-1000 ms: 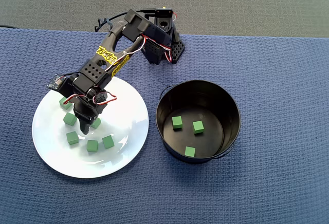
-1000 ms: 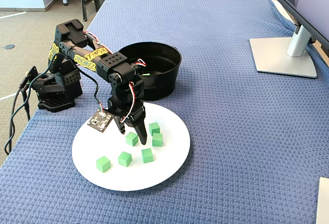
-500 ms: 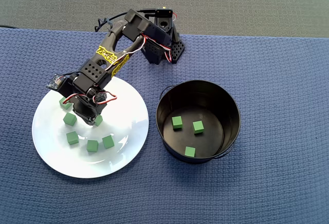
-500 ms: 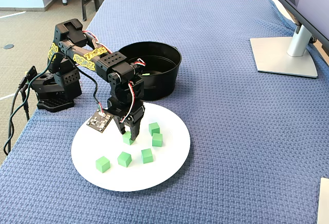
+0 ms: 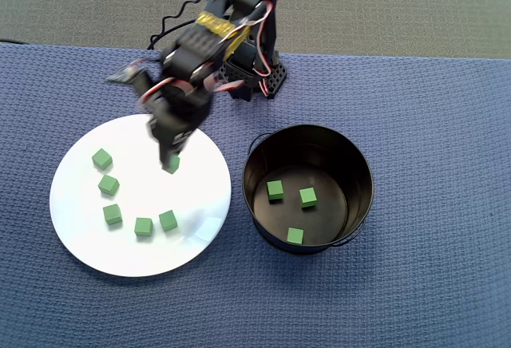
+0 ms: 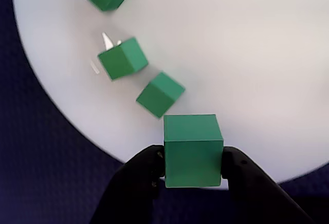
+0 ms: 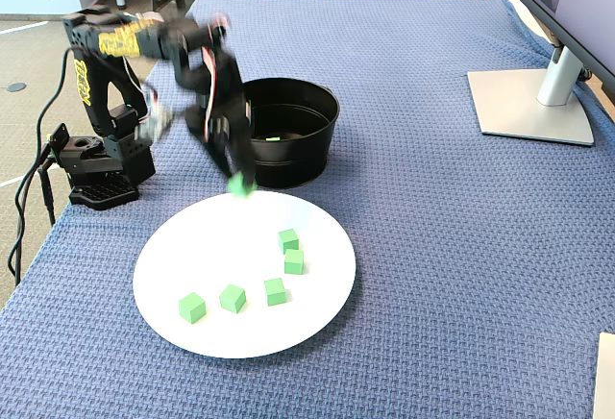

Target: Pick up the green cubes from the white plate and place them in the black recipient

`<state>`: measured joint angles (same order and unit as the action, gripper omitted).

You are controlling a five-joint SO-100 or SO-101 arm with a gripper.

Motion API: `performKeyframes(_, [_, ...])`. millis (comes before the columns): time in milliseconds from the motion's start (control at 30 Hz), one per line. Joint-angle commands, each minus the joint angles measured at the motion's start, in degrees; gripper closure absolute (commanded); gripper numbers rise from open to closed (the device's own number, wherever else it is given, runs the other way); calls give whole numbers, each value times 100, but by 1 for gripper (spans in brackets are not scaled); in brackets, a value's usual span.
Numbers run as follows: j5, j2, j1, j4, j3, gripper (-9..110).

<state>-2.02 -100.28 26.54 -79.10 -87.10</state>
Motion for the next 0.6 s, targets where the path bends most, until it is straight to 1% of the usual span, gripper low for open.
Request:
performKeyframes(0, [466,-1116,-896,-308,105,102])
performKeyframes(167, [967,-1283,-2522,-457,211,102])
performKeyframes(300, [1362,-888,-3437,-193,79,102])
performKeyframes(433, [1521,-26,-3832,193,-123,102])
performKeyframes(567, [1327,325,-3902,659,-571,102])
